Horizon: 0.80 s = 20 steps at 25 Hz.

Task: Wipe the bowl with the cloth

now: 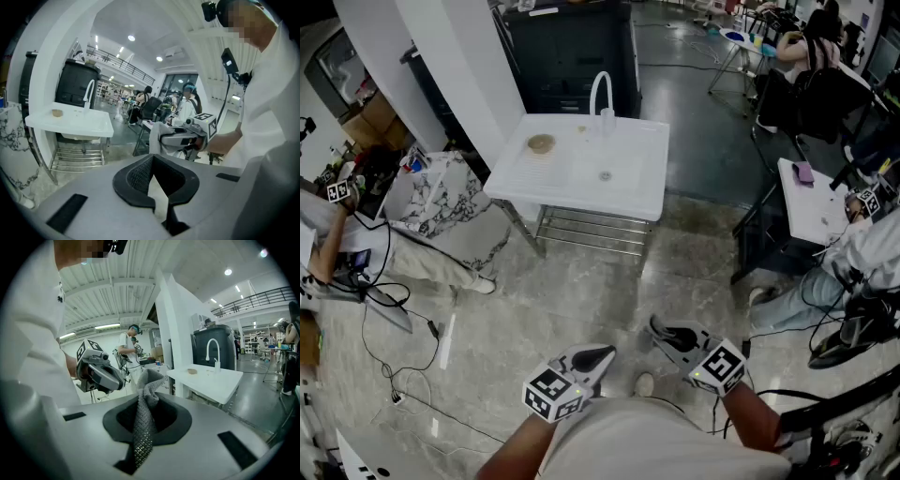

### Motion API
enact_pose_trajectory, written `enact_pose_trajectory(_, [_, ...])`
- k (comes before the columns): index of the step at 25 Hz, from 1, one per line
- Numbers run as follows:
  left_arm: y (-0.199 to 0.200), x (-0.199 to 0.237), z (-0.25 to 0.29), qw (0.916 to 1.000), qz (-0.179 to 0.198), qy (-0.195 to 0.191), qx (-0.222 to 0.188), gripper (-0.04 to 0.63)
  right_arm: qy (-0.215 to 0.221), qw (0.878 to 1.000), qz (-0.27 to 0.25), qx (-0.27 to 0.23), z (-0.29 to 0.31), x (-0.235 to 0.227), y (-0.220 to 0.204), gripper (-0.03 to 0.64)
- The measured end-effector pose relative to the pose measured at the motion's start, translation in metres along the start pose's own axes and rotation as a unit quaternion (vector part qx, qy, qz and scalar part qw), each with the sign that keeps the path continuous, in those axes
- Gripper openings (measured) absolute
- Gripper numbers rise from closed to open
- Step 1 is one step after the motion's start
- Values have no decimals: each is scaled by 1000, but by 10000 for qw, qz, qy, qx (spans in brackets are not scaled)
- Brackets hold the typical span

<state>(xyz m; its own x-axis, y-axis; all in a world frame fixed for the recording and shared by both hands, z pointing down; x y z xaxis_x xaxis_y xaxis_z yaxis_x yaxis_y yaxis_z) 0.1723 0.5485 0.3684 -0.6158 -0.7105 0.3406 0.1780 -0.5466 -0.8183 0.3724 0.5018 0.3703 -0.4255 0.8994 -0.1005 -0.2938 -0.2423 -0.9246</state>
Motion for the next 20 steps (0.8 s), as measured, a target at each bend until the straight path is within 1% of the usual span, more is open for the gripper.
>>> enact_pose_trajectory(3, [8, 22, -5, 9998, 88, -112, -110, 11, -116, 9999, 21, 47, 16, -2, 14, 29])
enact_pose_trajectory(6, [24, 55, -16, 9993, 220, -176, -265, 11, -222, 9997, -57, 37, 46, -7, 33, 29])
enact_pose_trajectory(9, [35, 82, -33, 9984, 284, -172, -459, 11, -159, 9997, -151, 68, 78, -8, 52, 29])
enact_pose_trajectory(12, [36, 115, -58, 9977, 283, -182, -589, 11, -162, 9994, -295, 95, 115, -5, 74, 28])
enact_pose_trajectory(16, [29, 165, -93, 9982, 272, -178, -500, 11, -231, 9995, -210, 52, 168, -2, 98, 29])
enact_pose_trajectory(20, [18, 215, -114, 9991, 232, -92, -351, 11, -354, 9994, -60, -3, 212, -1, 106, 29])
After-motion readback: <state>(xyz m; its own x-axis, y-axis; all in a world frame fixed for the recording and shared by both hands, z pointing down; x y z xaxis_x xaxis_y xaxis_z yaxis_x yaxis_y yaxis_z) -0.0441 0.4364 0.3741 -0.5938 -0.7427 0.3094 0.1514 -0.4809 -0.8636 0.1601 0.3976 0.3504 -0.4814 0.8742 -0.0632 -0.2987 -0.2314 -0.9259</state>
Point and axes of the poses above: the fingertips, and each gripper's own axes: z forward along the fingers, x to its left, y out of its top, the point moved 8 cm from there along -z, backward along the fingers, and after that the axes turned 3 degrees about x, right-handed, at the moved point
